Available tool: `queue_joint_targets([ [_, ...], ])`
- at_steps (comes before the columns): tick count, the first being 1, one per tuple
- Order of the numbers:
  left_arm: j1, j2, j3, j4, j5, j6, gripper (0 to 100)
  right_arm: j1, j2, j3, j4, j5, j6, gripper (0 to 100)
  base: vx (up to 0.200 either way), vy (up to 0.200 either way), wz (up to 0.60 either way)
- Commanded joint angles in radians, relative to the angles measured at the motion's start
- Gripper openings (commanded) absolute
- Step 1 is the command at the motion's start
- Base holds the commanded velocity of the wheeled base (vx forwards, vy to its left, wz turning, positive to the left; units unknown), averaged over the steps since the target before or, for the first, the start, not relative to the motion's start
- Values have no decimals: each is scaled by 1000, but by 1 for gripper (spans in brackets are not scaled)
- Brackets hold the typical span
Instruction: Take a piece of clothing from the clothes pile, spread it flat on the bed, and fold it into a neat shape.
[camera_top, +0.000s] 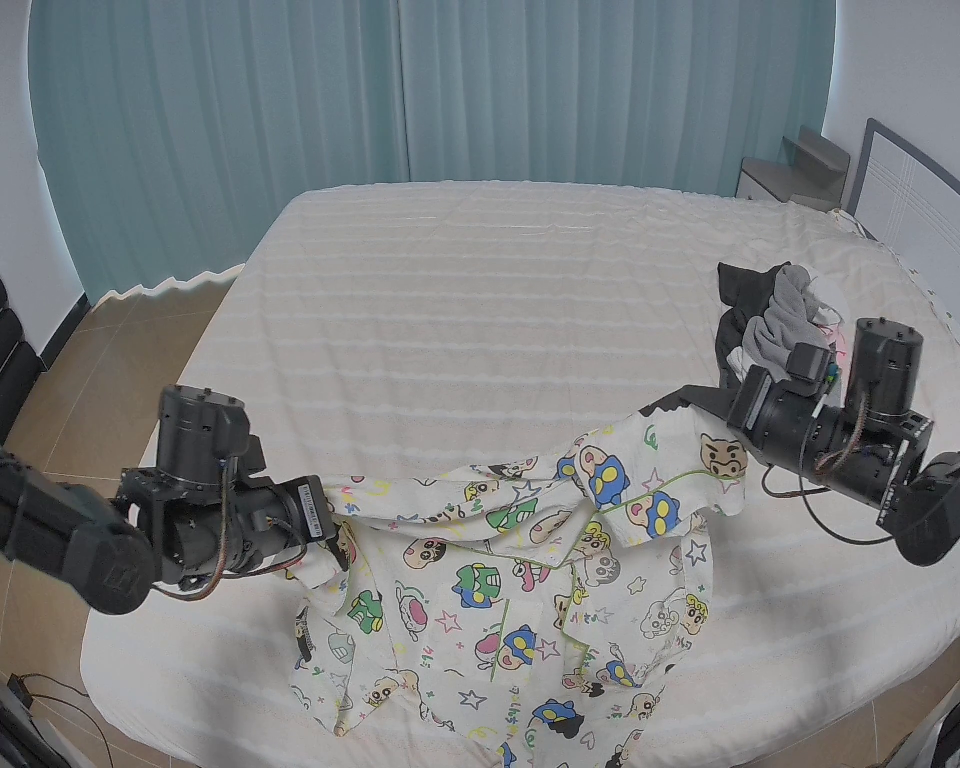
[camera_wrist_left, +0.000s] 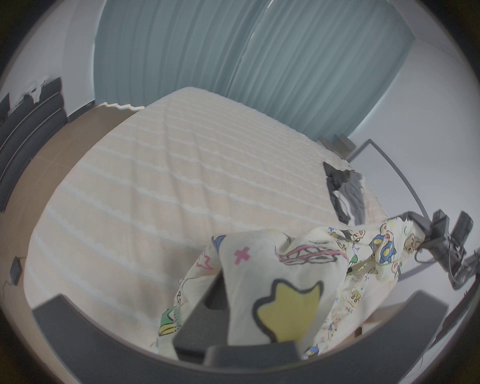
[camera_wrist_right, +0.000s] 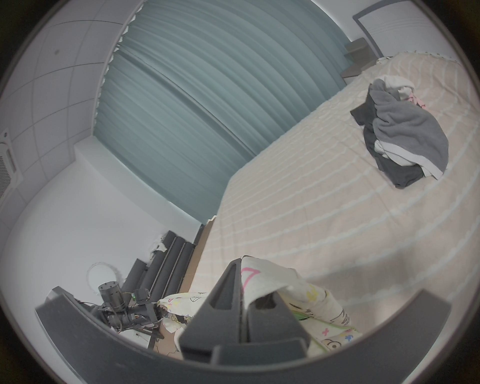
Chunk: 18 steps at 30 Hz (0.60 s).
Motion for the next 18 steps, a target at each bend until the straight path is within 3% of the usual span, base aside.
queue_joint_targets([
  [1,30,232,-122,-16,41,-65,0,-13,221,-86,-29,-50,46,0,0,0,0],
  [7,38,379,-224,-16,71,-154,0,-47,322,-170,-28,-52,177,0,0,0,0],
  [13,67,473,-323,-18,71,-171,0,-97,416,-256,-29,-72,206,0,0,0,0],
  [14,75,480,-343,-18,70,-173,100,-107,429,-271,-29,-73,206,0,0,0,0],
  [17,87,512,-372,-19,71,-183,100,-120,471,-300,-29,-73,209,0,0,0,0],
  [18,91,531,-387,-22,73,-202,100,-123,495,-314,-29,-75,218,100,0,0,0],
])
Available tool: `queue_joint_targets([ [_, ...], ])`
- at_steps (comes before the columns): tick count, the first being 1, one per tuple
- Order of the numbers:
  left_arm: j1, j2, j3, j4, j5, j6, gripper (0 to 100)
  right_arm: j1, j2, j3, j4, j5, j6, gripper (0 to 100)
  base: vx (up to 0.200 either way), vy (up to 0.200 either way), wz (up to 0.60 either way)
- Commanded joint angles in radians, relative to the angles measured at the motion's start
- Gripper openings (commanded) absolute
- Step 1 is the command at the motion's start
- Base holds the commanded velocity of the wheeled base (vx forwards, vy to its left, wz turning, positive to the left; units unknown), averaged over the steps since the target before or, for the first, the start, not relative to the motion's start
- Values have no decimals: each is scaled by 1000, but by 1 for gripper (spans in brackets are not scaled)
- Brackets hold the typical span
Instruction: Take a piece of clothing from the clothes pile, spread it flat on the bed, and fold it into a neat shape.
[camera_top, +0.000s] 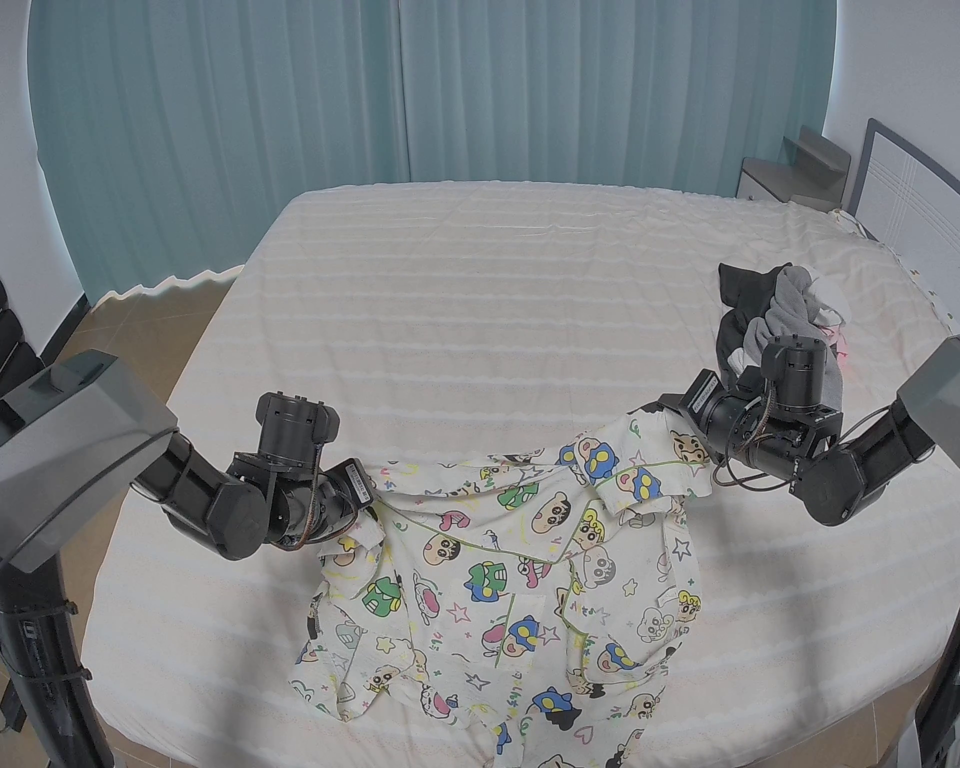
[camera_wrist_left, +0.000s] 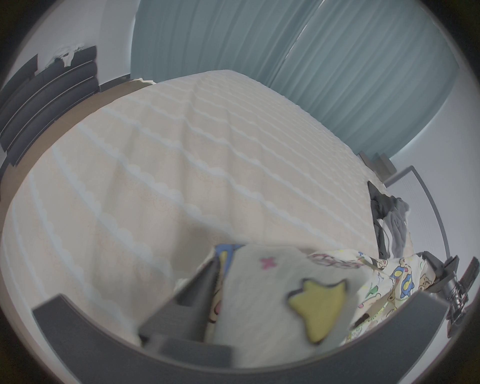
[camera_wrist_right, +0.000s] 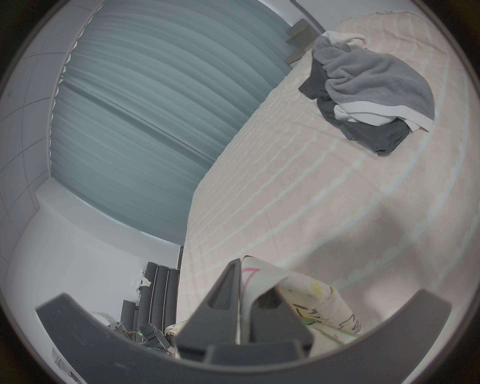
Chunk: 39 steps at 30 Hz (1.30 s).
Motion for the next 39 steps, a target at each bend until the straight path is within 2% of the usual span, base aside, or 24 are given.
queue_joint_targets([
  [1,28,103,-69,-9,4,-40,100,-30,126,-70,0,-4,27,100,0,0,0],
  [3,28,103,-69,-9,4,-40,100,-30,126,-70,0,-4,27,100,0,0,0],
  [4,57,114,-78,-50,9,-69,100,-55,160,-111,0,-4,94,100,0,0,0],
  [12,146,126,-75,-248,29,-72,100,-168,158,-207,7,-2,346,100,0,0,0],
  [16,171,126,-73,-248,18,-48,100,-197,162,-211,38,-4,361,100,0,0,0],
  [20,185,120,-64,-172,-19,14,100,-208,157,-194,47,-4,366,100,0,0,0],
  [21,186,96,-60,-72,-71,21,100,-207,146,-180,47,-4,364,100,0,0,0],
  [23,186,93,-60,-63,-77,23,100,-207,143,-179,47,-4,364,100,0,0,0],
  [24,203,30,-70,35,-169,21,100,-202,122,-165,47,-1,363,100,0,0,0],
  [25,212,13,-76,40,-191,21,100,-197,112,-151,49,1,361,100,0,0,0],
  [29,252,7,-129,46,-192,31,100,-167,71,-99,47,5,355,100,0,0,0],
  [33,309,-9,-187,74,-194,98,100,-115,17,-32,46,4,354,100,0,0,0],
  [35,336,-64,-214,183,-226,120,100,-79,-52,43,46,4,351,100,0,0,0],
  [36,340,-88,-214,224,-258,120,100,-70,-79,71,46,4,347,100,0,0,0],
  [39,347,-196,-158,339,-427,118,100,-53,-177,168,44,5,312,100,0,0,0],
])
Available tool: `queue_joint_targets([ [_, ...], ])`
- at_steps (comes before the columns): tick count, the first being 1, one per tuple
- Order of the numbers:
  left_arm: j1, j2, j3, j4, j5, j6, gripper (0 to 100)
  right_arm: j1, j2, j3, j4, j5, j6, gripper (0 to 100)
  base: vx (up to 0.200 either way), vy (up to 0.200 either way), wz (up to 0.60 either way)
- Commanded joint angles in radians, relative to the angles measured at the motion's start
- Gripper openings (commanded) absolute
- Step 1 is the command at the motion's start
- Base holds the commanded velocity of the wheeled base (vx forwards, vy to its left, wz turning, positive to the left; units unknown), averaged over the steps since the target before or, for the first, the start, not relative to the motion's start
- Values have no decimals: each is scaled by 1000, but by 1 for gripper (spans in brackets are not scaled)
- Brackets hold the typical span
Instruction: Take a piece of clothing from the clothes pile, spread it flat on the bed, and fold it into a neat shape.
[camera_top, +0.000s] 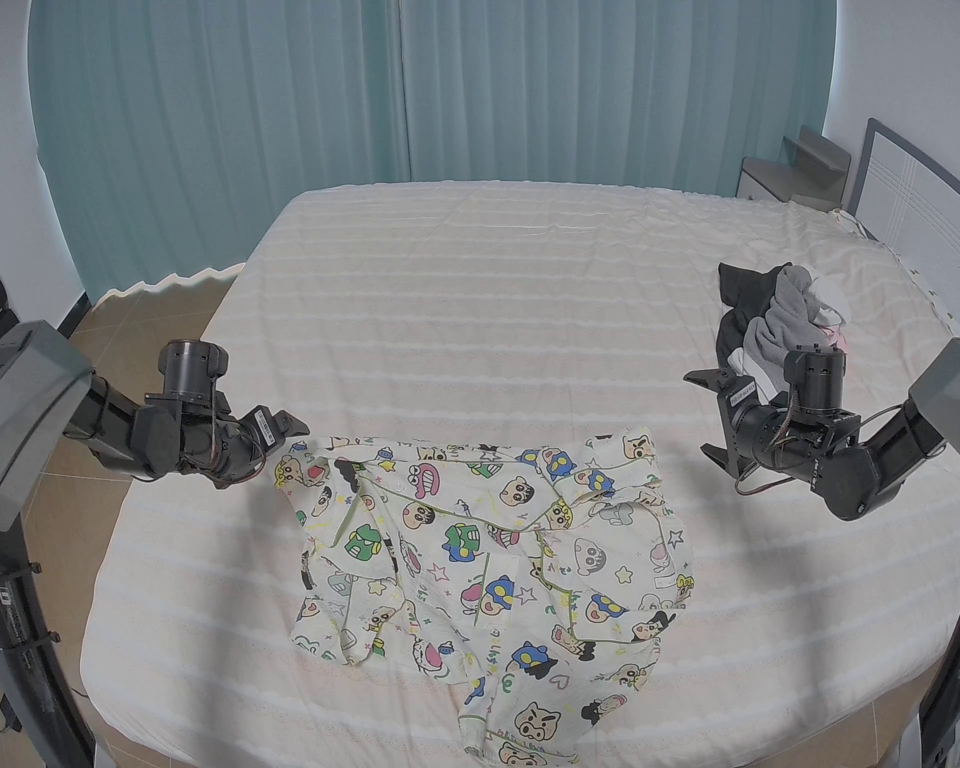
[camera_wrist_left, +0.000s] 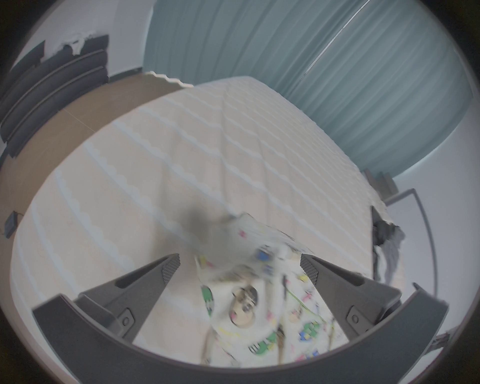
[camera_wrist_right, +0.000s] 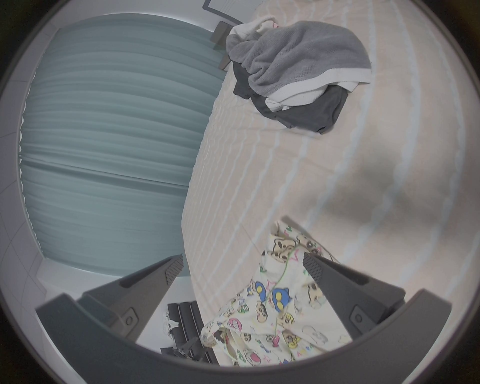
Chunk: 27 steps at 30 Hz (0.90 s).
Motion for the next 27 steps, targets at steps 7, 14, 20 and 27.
queue_joint_targets([
  [7,34,-308,199,173,-289,23,100,57,-352,339,-12,0,-104,100,0,0,0],
  [14,-3,-337,317,179,-292,35,100,100,-338,324,-17,23,-122,100,0,0,0],
  [20,-20,-483,449,142,-359,-132,100,188,-108,86,25,-3,-107,100,0,0,0],
  [27,-20,-669,547,22,-344,-338,100,258,136,-254,267,-38,-98,100,0,0,0],
])
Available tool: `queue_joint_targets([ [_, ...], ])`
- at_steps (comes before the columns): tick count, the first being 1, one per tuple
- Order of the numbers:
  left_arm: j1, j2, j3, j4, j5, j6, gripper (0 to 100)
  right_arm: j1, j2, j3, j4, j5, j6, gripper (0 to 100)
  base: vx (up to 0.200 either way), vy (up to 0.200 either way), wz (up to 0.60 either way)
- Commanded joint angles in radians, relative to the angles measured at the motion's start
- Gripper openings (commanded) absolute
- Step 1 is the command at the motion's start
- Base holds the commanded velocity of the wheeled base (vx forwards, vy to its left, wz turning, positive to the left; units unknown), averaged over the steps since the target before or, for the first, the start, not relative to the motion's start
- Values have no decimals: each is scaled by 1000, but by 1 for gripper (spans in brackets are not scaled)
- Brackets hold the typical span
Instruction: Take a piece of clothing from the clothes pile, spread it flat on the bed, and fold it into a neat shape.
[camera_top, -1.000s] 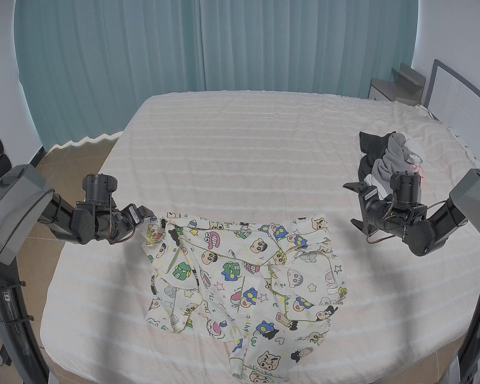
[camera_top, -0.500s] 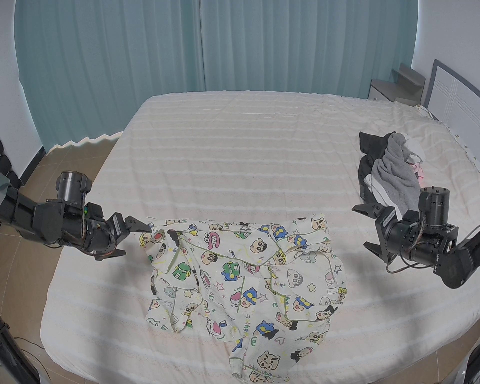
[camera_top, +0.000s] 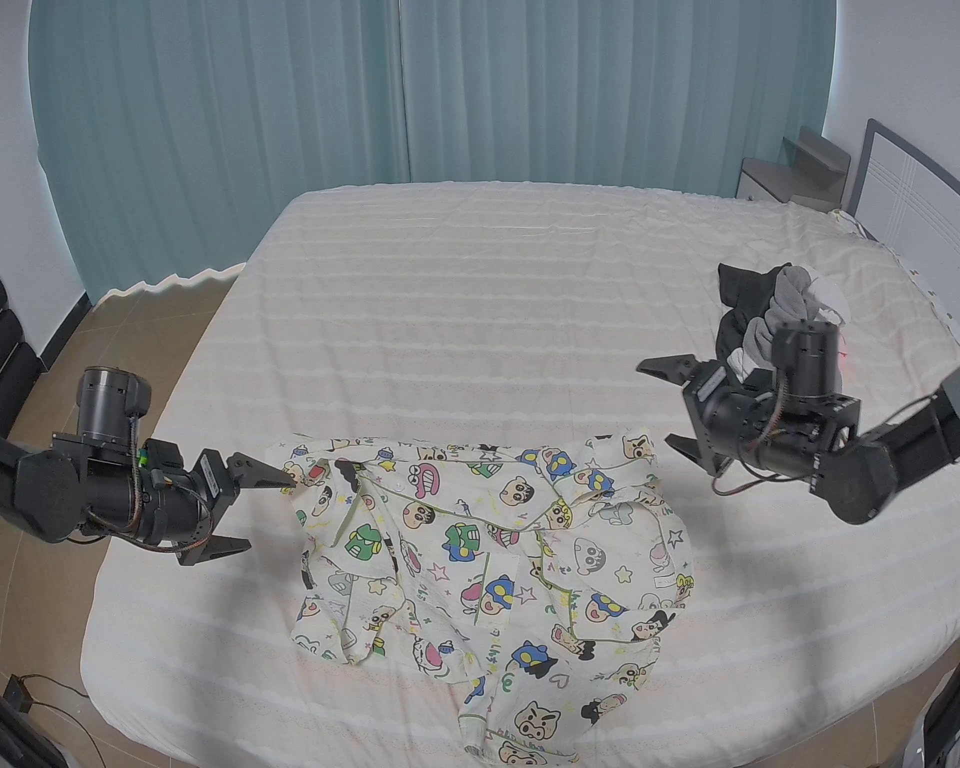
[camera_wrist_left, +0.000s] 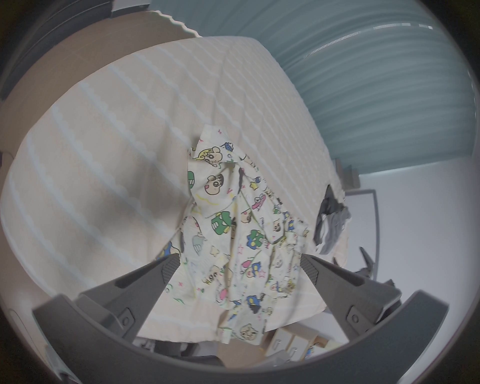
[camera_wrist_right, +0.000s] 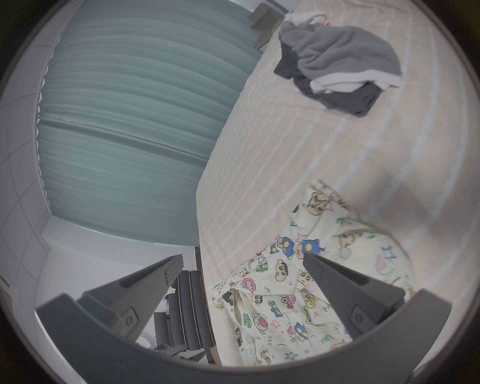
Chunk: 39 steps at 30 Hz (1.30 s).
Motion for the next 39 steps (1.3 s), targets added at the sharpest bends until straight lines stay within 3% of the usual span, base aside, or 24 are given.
queue_joint_targets([
  [1,-10,-232,126,-95,-7,-163,100,92,291,-287,183,-39,8,100,0,0,0],
  [4,-10,-283,160,-133,11,-217,100,116,317,-310,243,-74,6,100,0,0,0],
  [10,-13,-308,186,-150,8,-232,100,115,274,-249,246,-113,5,100,0,0,0],
  [21,-20,-301,199,-165,10,-229,100,141,236,-175,246,-146,6,100,164,0,0],
  [39,-22,-303,199,-165,11,-229,100,181,291,-142,239,-149,9,100,0,0,0],
])
